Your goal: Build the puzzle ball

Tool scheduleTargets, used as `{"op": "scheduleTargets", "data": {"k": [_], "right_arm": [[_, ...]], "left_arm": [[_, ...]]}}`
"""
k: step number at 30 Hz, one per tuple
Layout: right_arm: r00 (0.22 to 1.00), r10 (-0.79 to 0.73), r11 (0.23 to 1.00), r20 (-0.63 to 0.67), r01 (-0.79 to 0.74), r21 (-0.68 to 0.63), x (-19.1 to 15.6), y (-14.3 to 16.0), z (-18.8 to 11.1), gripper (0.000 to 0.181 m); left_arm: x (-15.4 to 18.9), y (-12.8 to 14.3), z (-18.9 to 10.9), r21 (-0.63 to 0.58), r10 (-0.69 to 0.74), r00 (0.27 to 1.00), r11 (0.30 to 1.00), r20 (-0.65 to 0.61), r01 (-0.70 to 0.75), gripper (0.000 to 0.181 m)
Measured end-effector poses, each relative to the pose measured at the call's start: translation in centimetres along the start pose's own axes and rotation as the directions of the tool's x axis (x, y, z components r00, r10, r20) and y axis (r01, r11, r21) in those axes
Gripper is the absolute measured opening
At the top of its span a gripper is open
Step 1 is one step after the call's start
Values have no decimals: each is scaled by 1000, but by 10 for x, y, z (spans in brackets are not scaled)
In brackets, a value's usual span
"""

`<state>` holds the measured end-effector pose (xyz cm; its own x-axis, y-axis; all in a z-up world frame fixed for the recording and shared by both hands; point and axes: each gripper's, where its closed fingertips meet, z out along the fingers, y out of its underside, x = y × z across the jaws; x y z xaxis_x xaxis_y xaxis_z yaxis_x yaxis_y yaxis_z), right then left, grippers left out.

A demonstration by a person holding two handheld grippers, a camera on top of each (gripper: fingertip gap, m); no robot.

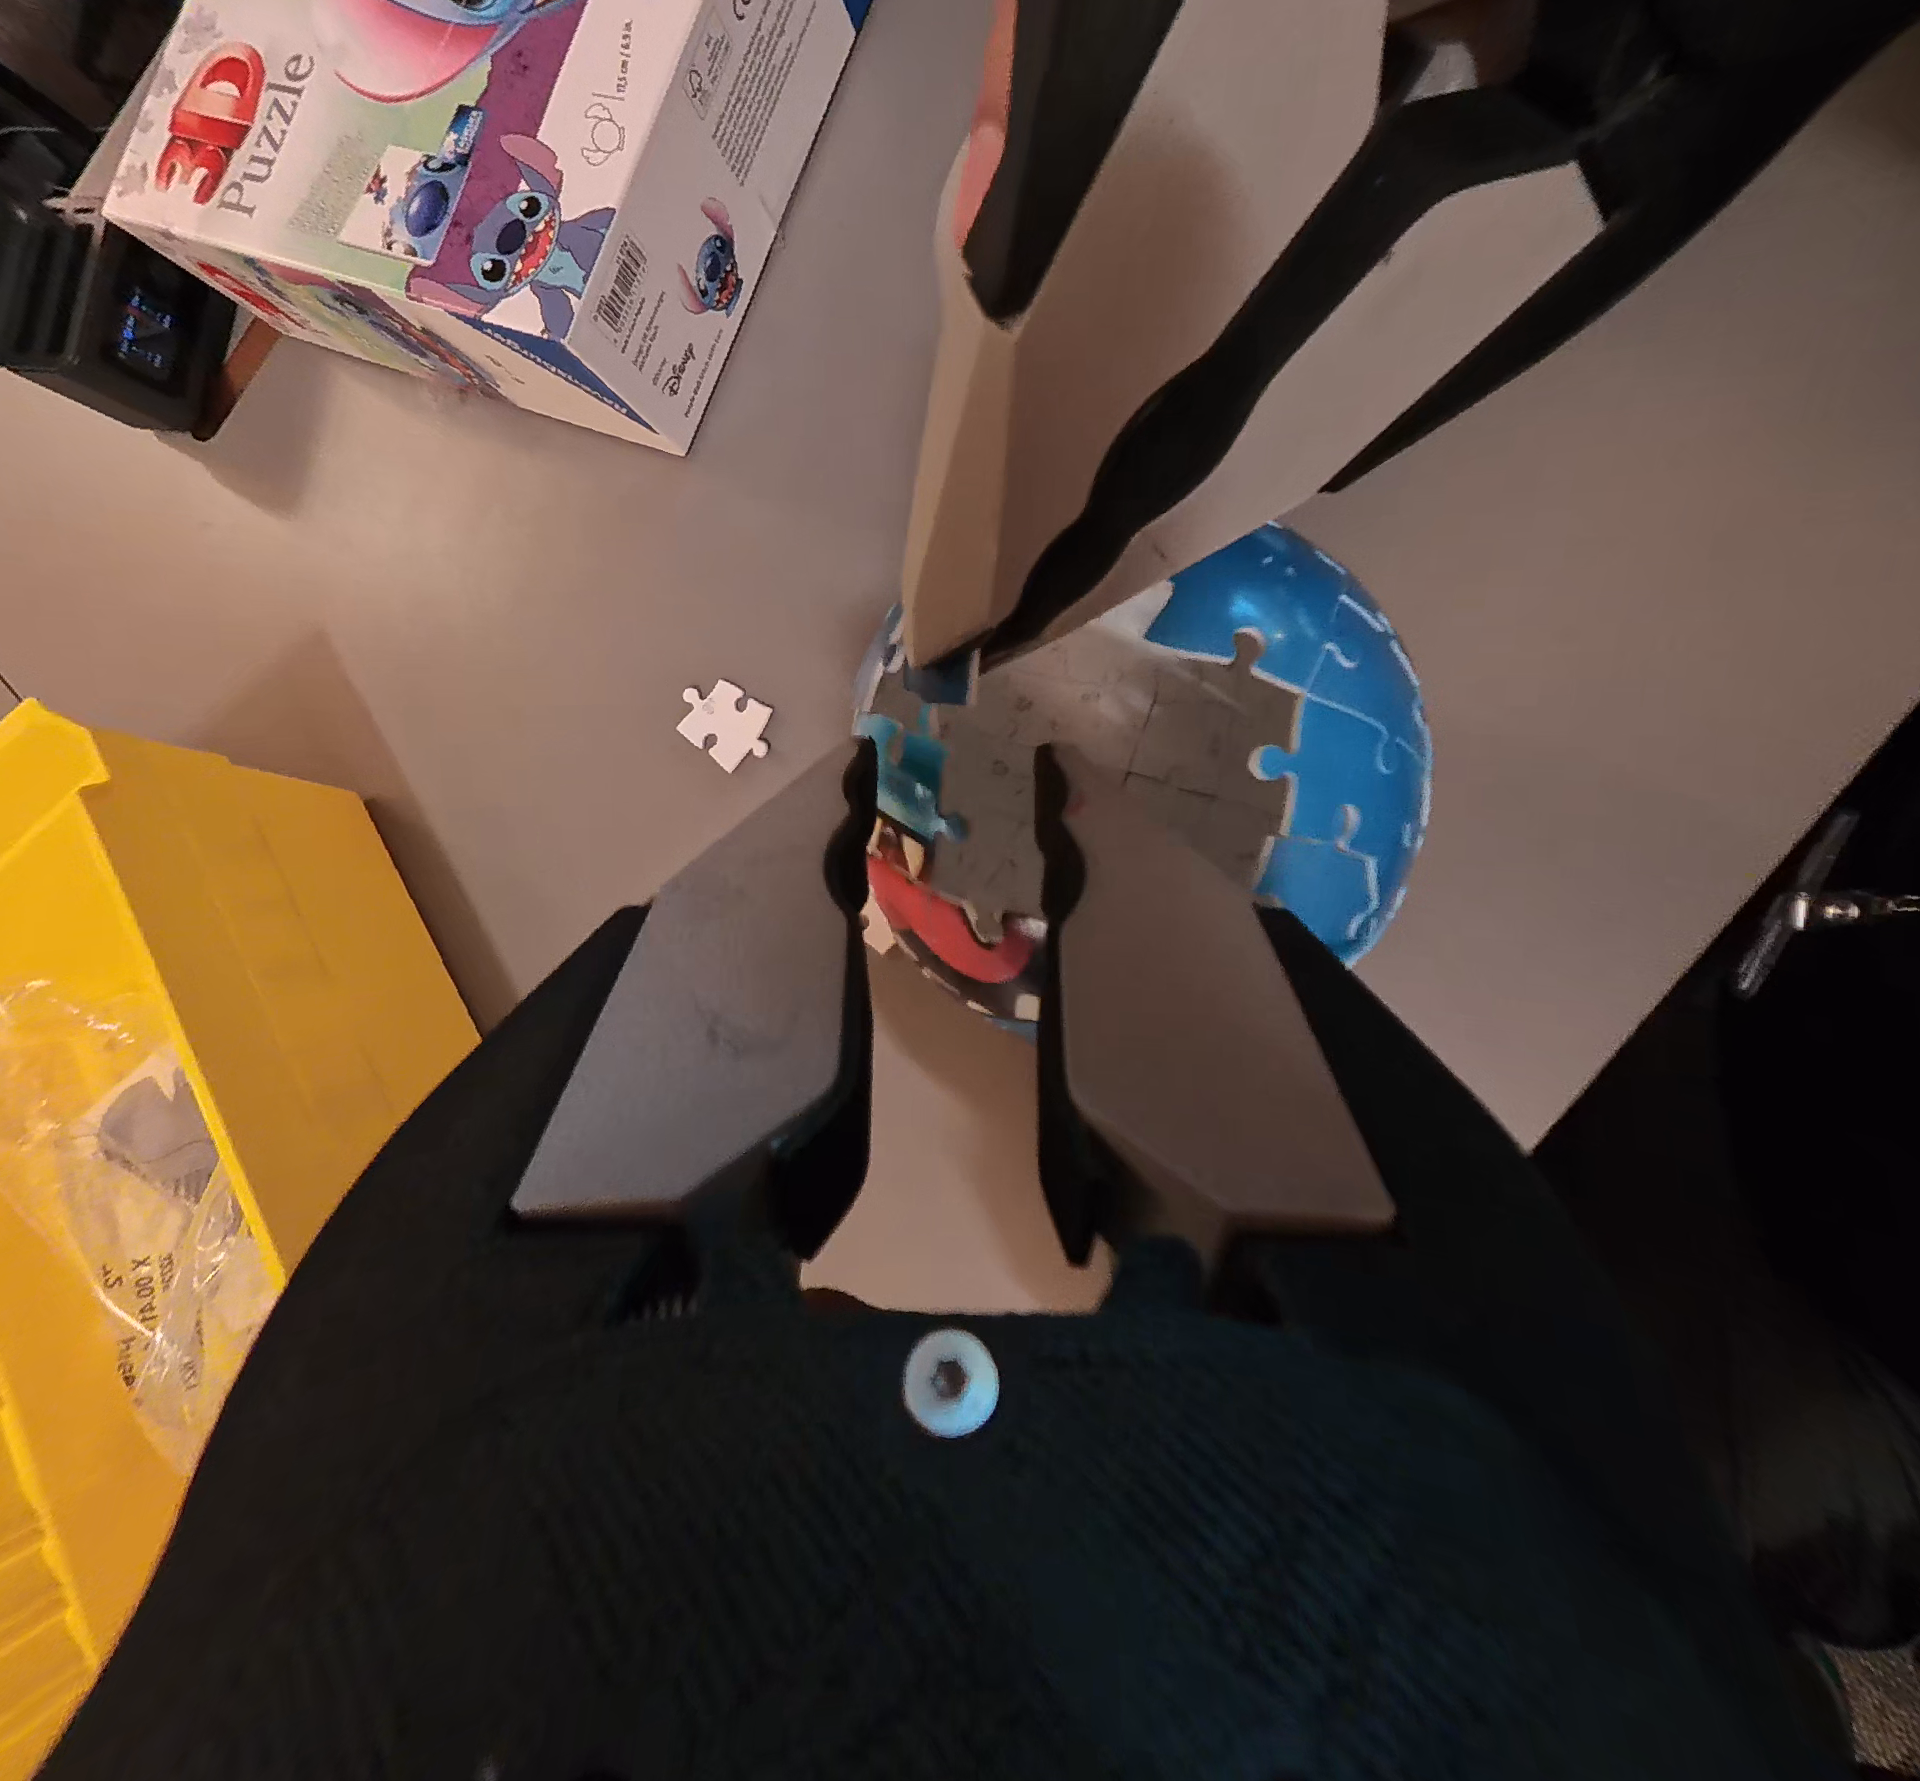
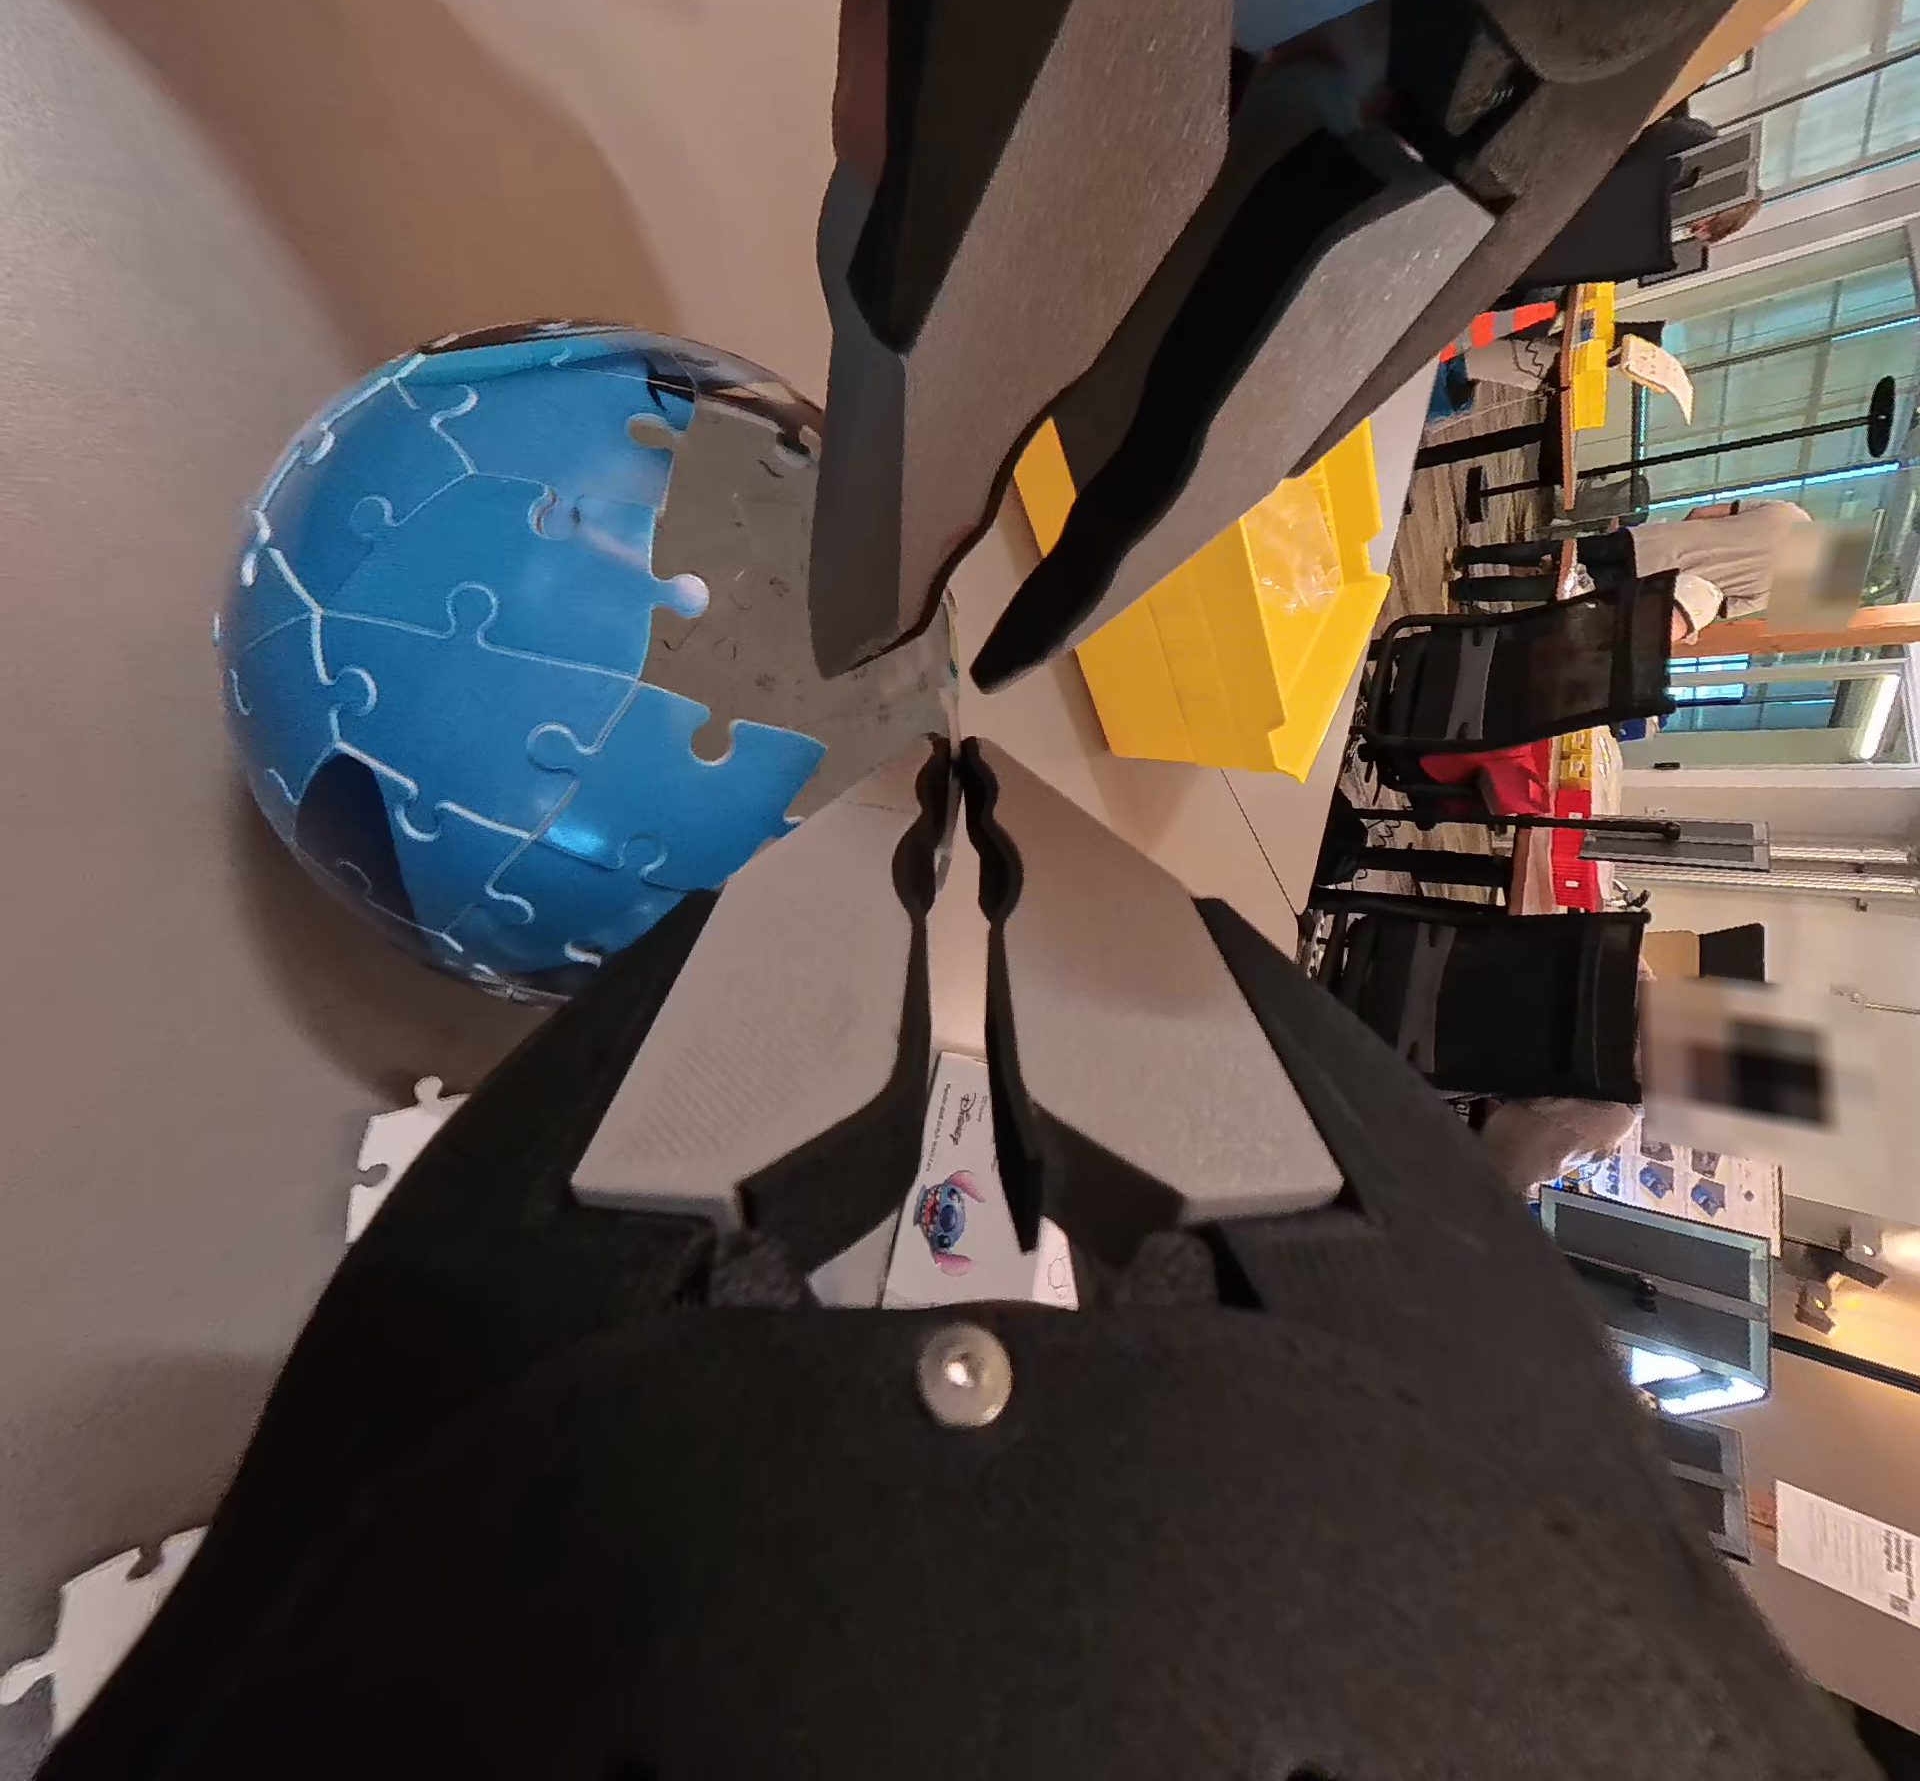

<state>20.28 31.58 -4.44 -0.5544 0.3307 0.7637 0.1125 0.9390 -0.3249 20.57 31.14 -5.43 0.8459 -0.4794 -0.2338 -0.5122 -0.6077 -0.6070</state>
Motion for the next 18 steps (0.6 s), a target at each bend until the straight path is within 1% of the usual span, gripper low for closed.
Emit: {"op": "scheduleTargets", "data": {"k": [7,18], "right_arm": [[999,2,1000,32,-2,0,0,2,1,0],[998,-27,1000,56,27,9,2,1,4,0]], "left_arm": [[-1,3,-1,-4,-7,1000,1000,6,7,25],[-2,11,-4,1,-60,998,998,11,60,25]]}}
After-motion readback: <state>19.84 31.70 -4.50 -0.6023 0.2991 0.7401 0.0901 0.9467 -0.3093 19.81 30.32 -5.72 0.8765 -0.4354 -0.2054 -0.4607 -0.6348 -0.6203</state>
